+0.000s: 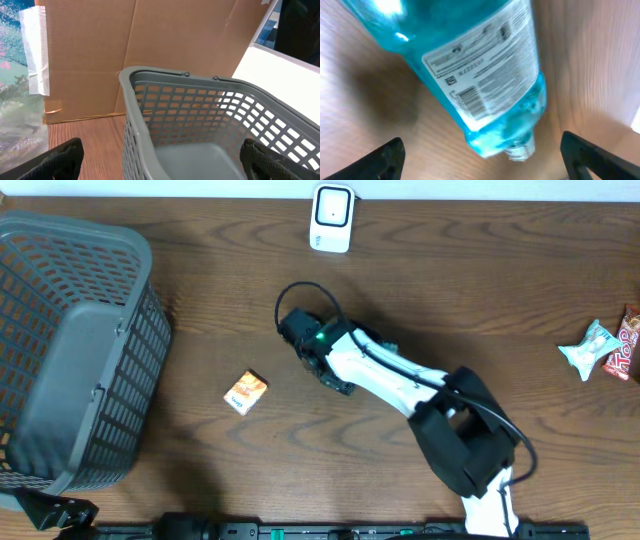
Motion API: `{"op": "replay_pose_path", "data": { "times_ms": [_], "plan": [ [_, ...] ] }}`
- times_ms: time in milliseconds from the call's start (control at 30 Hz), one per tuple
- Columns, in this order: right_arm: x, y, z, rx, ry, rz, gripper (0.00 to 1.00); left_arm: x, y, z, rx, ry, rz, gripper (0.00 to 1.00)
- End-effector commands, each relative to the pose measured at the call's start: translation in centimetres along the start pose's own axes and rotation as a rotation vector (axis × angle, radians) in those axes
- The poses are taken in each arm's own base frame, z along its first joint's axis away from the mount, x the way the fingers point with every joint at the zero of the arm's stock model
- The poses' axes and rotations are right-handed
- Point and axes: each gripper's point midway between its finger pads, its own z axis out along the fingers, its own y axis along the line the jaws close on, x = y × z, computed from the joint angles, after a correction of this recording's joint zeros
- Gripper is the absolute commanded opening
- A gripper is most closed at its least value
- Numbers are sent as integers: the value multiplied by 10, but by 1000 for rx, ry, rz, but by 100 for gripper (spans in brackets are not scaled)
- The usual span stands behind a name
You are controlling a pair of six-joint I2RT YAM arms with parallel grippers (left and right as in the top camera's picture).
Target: Scan the item barcode
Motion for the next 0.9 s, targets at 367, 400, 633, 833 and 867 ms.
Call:
{"op": "replay_pose_path", "data": {
  "times_ms": [367,400,633,833,867],
  "plan": [
    [2,-45,-24,-665,-390,25,99,0,2,0,-16,-6,6,100],
    [3,-48,-22,-700,-411,35,99,0,2,0,-16,-6,6,100],
    [4,-49,-8,-784,-493,-9,99,0,2,0,-16,-5,6,100],
    [-3,-44,21,-715,-453,-52,99,0,2,0,-16,-5,6,100],
    [-3,-42,27,-704,-435,-59,99,0,2,0,-16,-5,6,100]
  ]
}}
